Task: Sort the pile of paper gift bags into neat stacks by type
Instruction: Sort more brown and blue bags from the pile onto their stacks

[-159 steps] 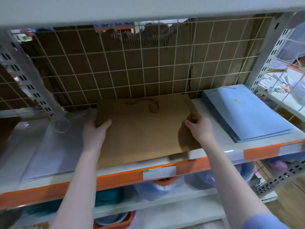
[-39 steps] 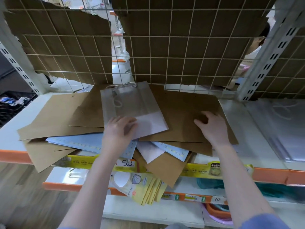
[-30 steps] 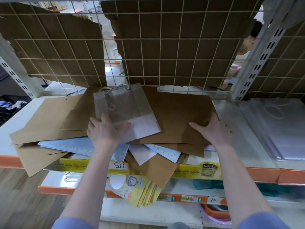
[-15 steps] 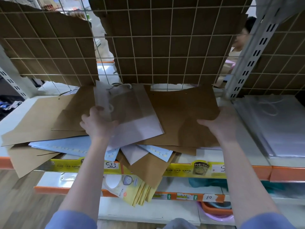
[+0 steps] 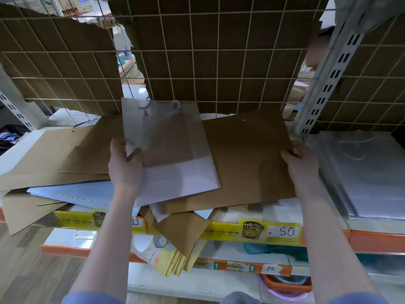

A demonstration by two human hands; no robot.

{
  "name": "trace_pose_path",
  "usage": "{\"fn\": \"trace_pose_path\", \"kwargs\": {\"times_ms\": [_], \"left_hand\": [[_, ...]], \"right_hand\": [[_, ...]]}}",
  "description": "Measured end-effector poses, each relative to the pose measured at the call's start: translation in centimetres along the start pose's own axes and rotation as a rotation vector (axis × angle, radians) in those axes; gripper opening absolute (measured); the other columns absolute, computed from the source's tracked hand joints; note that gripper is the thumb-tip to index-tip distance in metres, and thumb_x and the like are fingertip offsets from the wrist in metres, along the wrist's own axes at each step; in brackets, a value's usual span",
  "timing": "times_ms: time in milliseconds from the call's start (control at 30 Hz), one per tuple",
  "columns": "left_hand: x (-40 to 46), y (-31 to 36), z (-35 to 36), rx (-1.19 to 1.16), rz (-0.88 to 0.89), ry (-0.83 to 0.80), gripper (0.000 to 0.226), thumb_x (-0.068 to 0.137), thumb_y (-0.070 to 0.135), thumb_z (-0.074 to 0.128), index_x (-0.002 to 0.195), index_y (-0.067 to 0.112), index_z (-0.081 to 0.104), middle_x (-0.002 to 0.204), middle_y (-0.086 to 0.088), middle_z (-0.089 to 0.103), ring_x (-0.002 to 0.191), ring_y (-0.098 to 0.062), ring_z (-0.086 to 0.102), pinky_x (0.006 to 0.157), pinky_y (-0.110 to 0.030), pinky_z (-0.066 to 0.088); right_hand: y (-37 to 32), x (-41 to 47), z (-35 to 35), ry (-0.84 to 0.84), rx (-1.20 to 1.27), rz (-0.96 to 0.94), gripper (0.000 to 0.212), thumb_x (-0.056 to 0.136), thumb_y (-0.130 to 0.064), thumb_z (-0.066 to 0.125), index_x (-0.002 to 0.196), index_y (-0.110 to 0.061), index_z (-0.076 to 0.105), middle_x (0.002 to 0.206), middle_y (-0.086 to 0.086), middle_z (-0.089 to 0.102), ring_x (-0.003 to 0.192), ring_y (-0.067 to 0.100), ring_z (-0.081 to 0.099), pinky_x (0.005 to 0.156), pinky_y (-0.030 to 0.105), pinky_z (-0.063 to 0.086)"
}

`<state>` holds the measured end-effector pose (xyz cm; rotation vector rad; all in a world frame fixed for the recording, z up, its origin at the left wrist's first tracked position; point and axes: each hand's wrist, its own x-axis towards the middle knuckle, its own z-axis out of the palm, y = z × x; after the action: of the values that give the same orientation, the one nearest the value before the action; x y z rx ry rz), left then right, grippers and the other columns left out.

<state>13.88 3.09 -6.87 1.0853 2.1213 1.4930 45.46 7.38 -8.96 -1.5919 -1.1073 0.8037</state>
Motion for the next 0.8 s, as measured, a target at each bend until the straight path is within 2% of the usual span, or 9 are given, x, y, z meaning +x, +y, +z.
{"fn": "trace_pose_path", "kwargs": {"times_ms": [100,167,267,367,467,600,667,733,800], "left_hand": [[-0.5,0.4,0.2,-0.063,-0.005,0.03,0.02,0.088,0.009,0.05,0.102,0.019,0.042,0.075,0.01,0.05,0.07,-0.018,0.047,0.069,-0.031,0.033],[-0.7,0.5,0.2,-0.124,-0.003,0.033,0.026,0.086,0.008,0.05,0.107,0.023,0.047,0.076,0.012,0.052,0.065,-0.014,0.051,0.067,-0.034,0.042],[-1.2,0.8,0.5,-0.145,-0.006,0.036,0.038,0.086,0.006,0.049,0.119,0.023,0.052,0.082,0.002,0.058,0.061,-0.013,0.053,0.067,-0.034,0.046],[-2.1,1.0,0.5,-0.139,0.018,0.053,0.028,0.086,0.01,0.048,0.109,0.023,0.058,0.084,-0.007,0.061,0.064,-0.023,0.052,0.068,-0.04,0.046],[-3.4,1.3,0.2,-0.221,0.037,0.046,0.033,0.086,0.009,0.049,0.113,0.028,0.056,0.094,-0.004,0.062,0.071,-0.019,0.054,0.065,-0.031,0.044],[-6.1,2.3,-0.6,-0.316,0.07,0.029,0.039,0.086,0.001,0.048,0.117,0.024,0.055,0.078,0.01,0.058,0.048,0.006,0.052,0.049,-0.016,0.042],[-7.6,2.4,-0.9,-0.341,0.082,0.015,0.043,0.087,-0.001,0.049,0.126,0.017,0.052,0.083,0.01,0.057,0.049,0.012,0.053,0.046,-0.01,0.042],[-9.3,2.3,-1.1,-0.363,0.076,-0.016,0.045,0.089,-0.002,0.048,0.13,0.015,0.049,0.086,0.009,0.056,0.05,0.014,0.054,0.045,-0.006,0.041],[-10.7,2.4,-1.3,-0.37,0.063,-0.047,0.044,0.088,0.0,0.048,0.128,0.019,0.05,0.085,0.005,0.059,0.05,0.005,0.055,0.049,-0.013,0.045]], "right_hand": [[-0.2,0.5,-0.8,0.018,0.025,-0.008,0.031,0.09,-0.015,0.052,0.116,-0.028,0.06,0.108,0.001,0.062,0.1,0.021,0.059,0.09,0.039,0.049],[-0.3,0.8,-1.6,0.029,0.022,-0.018,0.03,0.087,-0.019,0.053,0.113,-0.032,0.06,0.104,-0.001,0.061,0.102,0.023,0.059,0.093,0.043,0.049],[-0.5,1.0,-2.8,0.051,0.013,-0.047,0.033,0.086,-0.021,0.054,0.119,-0.022,0.061,0.103,-0.001,0.059,0.107,0.026,0.058,0.096,0.047,0.046],[-0.4,0.6,-4.2,0.078,0.014,-0.048,0.034,0.091,-0.015,0.051,0.124,-0.019,0.058,0.105,0.0,0.058,0.109,0.027,0.057,0.097,0.042,0.045],[-0.4,-0.3,-5.9,0.099,-0.033,-0.108,0.037,0.09,-0.014,0.051,0.126,-0.019,0.058,0.12,0.006,0.061,0.116,0.027,0.054,0.096,0.036,0.043],[-0.1,-2.5,-9.0,0.158,-0.021,-0.079,0.039,0.092,-0.013,0.051,0.13,-0.019,0.055,0.129,0.006,0.058,0.12,0.025,0.052,0.092,0.03,0.042],[0.2,-4.0,-10.7,0.191,-0.003,-0.106,0.038,0.091,-0.012,0.052,0.128,-0.017,0.057,0.126,0.005,0.06,0.119,0.023,0.053,0.093,0.029,0.042],[0.2,-5.7,-12.5,0.223,-0.009,-0.097,0.039,0.092,-0.013,0.051,0.13,-0.018,0.055,0.129,0.002,0.059,0.122,0.02,0.051,0.099,0.029,0.039],[0.1,-6.7,-14.1,0.244,-0.041,-0.08,0.039,0.093,-0.013,0.05,0.132,-0.017,0.053,0.132,0.001,0.056,0.124,0.018,0.048,0.097,0.023,0.033]]}}
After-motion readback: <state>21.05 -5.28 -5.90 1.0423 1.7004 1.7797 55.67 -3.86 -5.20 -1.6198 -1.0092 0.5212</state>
